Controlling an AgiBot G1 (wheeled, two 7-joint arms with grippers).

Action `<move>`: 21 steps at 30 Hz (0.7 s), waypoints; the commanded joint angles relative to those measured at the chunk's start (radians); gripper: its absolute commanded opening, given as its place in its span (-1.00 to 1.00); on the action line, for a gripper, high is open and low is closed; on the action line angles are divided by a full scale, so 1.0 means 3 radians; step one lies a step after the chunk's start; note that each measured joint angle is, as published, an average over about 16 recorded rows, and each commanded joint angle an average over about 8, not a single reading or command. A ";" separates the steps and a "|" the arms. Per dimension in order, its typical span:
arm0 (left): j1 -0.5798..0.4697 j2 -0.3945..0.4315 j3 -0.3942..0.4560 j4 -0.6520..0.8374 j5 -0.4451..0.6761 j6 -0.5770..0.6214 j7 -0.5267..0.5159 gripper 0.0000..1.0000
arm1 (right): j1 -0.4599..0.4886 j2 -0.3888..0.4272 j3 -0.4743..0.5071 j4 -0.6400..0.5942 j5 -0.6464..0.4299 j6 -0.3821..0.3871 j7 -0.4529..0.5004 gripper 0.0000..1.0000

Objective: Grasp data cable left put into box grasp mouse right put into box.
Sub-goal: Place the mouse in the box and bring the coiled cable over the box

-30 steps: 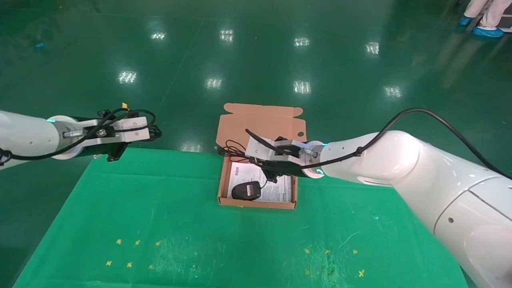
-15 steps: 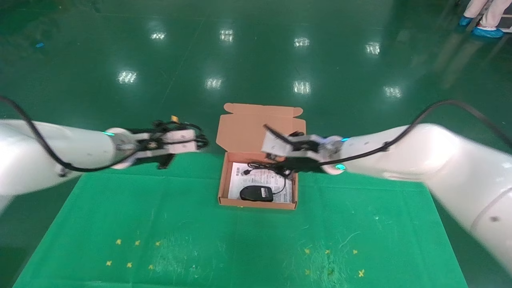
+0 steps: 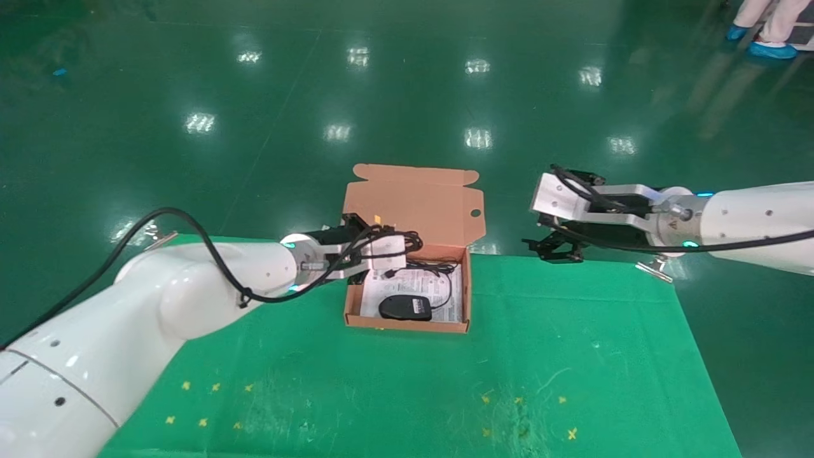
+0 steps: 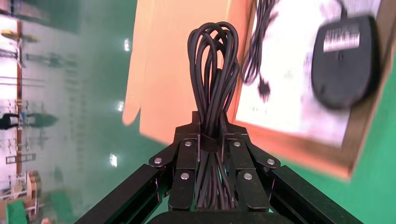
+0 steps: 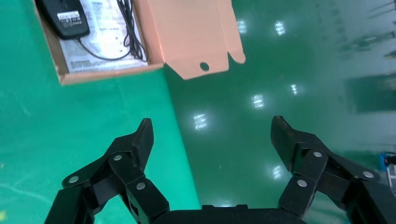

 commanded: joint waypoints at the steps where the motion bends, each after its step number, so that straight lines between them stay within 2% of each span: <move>1: 0.0007 0.0134 0.0061 0.0196 -0.0138 -0.0178 0.0181 -1.00 | 0.0039 0.0225 -0.0030 0.0259 -0.0095 0.0021 0.0146 1.00; 4: -0.0006 0.0149 0.0263 0.0244 -0.0455 -0.0309 0.0331 -1.00 | 0.0062 0.0412 -0.0078 0.0523 -0.0251 0.0035 0.0379 1.00; 8: -0.0037 0.0160 0.0472 0.0306 -0.0776 -0.0409 0.0430 0.00 | 0.0075 0.0566 -0.0126 0.0755 -0.0405 0.0040 0.0599 1.00; 12: -0.0056 0.0165 0.0552 0.0345 -0.0905 -0.0430 0.0451 1.00 | 0.0081 0.0621 -0.0147 0.0836 -0.0468 0.0042 0.0670 1.00; 21: -0.0060 0.0071 0.0538 0.0238 -0.0892 -0.0365 0.0398 1.00 | 0.0078 0.0595 -0.0142 0.0805 -0.0450 0.0043 0.0650 1.00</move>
